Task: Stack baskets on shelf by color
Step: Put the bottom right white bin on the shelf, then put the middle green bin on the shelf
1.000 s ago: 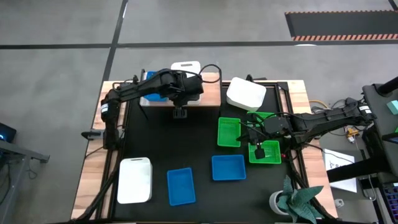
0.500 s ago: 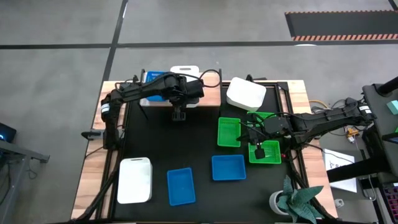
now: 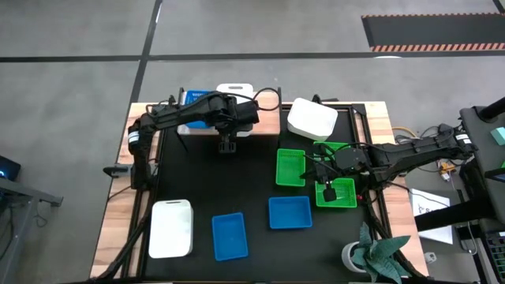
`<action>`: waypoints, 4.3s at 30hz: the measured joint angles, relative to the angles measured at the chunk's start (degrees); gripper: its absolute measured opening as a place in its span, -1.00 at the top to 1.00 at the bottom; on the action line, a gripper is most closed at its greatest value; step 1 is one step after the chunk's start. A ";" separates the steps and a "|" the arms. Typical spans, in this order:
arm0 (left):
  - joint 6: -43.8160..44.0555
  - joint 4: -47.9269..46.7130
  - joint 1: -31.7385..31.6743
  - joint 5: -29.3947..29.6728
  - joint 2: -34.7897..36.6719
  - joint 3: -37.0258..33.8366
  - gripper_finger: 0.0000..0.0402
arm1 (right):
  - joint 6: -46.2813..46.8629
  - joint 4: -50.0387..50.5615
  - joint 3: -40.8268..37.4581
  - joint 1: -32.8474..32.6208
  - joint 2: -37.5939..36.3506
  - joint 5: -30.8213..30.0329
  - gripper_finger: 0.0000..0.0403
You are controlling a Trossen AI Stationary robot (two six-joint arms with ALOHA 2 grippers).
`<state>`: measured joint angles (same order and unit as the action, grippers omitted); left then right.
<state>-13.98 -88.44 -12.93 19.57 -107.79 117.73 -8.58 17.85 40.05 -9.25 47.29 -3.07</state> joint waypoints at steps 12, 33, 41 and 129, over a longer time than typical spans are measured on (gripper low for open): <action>-0.28 -0.09 0.02 0.00 0.31 0.28 0.52 | 0.52 0.16 0.00 0.00 0.00 0.00 0.96; -0.37 -0.59 0.66 -0.02 3.58 2.78 0.51 | 0.66 0.31 0.00 -0.01 0.00 0.00 0.96; 0.06 3.06 5.09 -0.07 8.41 2.74 0.55 | 0.68 -0.22 0.00 0.00 0.00 0.00 0.96; 31.70 31.75 44.97 8.51 15.17 -32.51 1.00 | 10.76 -8.39 -0.04 -0.01 13.53 0.04 0.96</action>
<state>17.73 -56.69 32.04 28.08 -92.62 85.23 2.18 9.45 40.01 -9.26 60.81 -3.03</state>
